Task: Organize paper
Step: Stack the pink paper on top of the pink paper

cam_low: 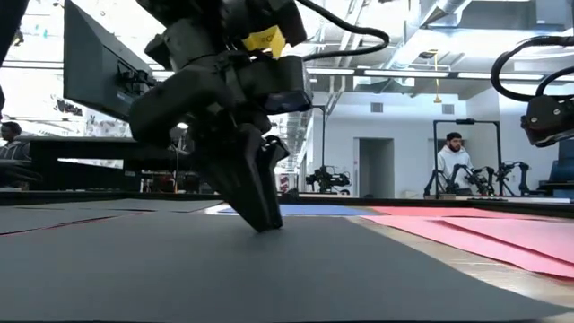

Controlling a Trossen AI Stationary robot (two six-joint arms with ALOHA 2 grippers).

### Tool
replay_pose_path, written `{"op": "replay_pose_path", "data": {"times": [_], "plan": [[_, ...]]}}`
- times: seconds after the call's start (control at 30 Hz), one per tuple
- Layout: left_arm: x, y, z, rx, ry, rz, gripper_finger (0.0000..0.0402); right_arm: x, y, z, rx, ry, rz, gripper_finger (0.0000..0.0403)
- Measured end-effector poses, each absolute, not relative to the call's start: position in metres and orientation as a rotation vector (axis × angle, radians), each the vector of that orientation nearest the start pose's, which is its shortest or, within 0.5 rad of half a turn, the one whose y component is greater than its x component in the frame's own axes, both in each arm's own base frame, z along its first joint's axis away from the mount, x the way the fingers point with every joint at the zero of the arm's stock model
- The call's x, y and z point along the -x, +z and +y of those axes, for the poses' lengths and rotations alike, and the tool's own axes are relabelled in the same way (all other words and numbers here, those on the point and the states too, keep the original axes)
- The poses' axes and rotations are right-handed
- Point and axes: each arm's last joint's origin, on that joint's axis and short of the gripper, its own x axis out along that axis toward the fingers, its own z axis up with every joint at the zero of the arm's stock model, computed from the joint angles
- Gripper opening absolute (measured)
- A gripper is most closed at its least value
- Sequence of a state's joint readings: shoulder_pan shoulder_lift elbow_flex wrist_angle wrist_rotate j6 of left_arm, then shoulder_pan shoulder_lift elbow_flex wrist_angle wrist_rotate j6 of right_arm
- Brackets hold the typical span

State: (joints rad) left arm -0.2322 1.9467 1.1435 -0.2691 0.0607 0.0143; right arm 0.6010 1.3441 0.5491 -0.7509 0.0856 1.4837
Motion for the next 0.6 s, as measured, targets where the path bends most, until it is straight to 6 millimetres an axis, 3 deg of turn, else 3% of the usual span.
{"op": "replay_pose_path", "data": {"times": [0.2,0.3,0.43,0.6], "plan": [[-0.367,0.156,-0.086,-0.166,-0.236,0.951,0.0109,-0.15,0.134,0.1,-0.668,-0.694,1.368,0.0253],[-0.376,0.176,-0.085,-0.211,-0.23,0.835,0.0109,-0.153,0.139,0.101,-0.657,-0.701,1.354,0.0253],[-0.39,0.187,-0.082,-0.274,-0.243,0.773,0.0109,-0.161,0.154,0.106,-0.651,-0.702,1.322,0.0253],[-0.413,0.198,-0.058,-0.335,-0.215,0.684,0.0109,-0.169,0.172,0.11,-0.623,-0.683,1.271,0.0253]]}}
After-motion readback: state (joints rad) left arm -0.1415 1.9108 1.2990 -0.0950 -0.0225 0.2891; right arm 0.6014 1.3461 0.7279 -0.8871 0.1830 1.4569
